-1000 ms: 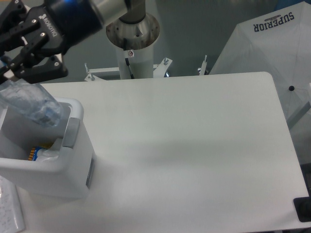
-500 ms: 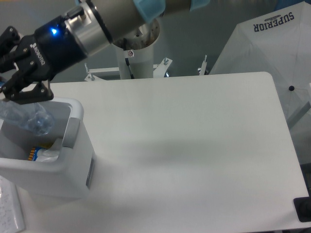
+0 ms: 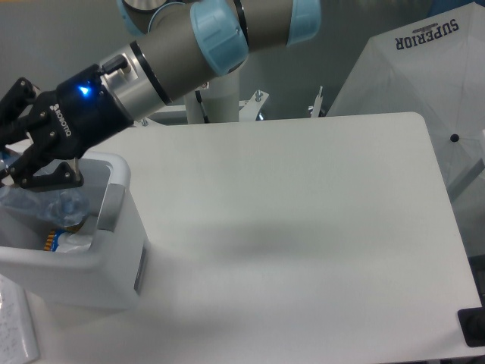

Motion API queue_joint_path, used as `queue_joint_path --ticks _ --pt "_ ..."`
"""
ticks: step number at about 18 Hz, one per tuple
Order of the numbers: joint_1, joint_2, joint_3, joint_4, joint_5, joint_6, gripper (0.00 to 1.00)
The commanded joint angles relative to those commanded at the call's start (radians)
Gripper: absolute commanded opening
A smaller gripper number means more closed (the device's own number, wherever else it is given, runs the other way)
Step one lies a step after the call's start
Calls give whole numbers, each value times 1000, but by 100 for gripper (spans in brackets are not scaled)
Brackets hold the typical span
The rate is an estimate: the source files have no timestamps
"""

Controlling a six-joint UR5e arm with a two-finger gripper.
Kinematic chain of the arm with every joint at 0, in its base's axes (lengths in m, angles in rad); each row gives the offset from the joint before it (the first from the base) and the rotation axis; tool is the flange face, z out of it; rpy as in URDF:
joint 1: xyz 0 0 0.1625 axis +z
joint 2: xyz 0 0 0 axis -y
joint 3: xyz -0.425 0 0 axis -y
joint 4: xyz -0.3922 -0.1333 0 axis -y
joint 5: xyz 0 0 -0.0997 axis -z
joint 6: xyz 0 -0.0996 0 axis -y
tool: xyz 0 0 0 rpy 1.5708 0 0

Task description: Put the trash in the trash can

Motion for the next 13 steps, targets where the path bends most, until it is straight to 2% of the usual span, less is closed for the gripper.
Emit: queue_joint_path --ticks 3,8,13 --pt "6 2 5 0 17 -3 99" --pt "28 15 6 -2 40 -9 100" --pt "150 14 17 -5 55 -12 100"
